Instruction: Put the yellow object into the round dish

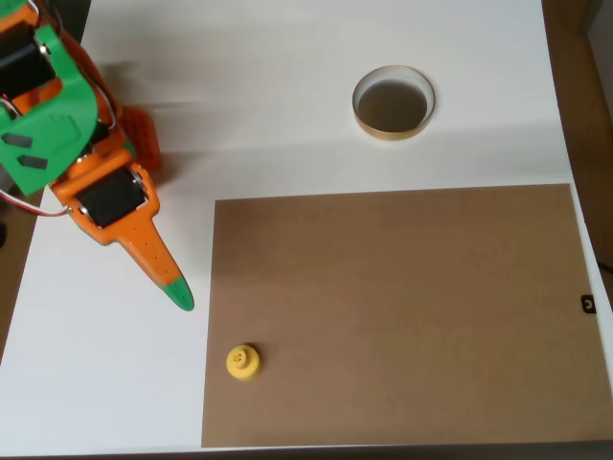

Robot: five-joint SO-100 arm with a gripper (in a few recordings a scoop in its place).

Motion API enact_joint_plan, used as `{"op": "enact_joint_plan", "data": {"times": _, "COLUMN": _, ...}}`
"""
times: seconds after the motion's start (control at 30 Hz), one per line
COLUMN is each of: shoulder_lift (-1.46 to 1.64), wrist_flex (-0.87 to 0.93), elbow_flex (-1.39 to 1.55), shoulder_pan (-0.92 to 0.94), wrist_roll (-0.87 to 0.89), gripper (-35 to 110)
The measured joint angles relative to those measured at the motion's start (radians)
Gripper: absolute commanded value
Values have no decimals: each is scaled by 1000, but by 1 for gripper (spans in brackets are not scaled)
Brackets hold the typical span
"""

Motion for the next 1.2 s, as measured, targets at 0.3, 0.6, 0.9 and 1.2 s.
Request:
{"op": "enact_joint_plan", "data": {"times": 0.3, "shoulder_lift": 156, "wrist_flex": -18, "elbow_flex": 137, "shoulder_pan": 9, "wrist_roll": -3, "gripper": 22}}
{"op": "enact_joint_plan", "data": {"times": 0.6, "shoulder_lift": 265, "wrist_flex": -9, "elbow_flex": 216, "shoulder_pan": 46, "wrist_roll": 5, "gripper": 22}}
{"op": "enact_joint_plan", "data": {"times": 0.9, "shoulder_lift": 290, "wrist_flex": -9, "elbow_flex": 242, "shoulder_pan": 46, "wrist_roll": 20, "gripper": 22}}
{"op": "enact_joint_plan", "data": {"times": 1.2, "shoulder_lift": 290, "wrist_flex": -9, "elbow_flex": 258, "shoulder_pan": 46, "wrist_roll": 23, "gripper": 22}}
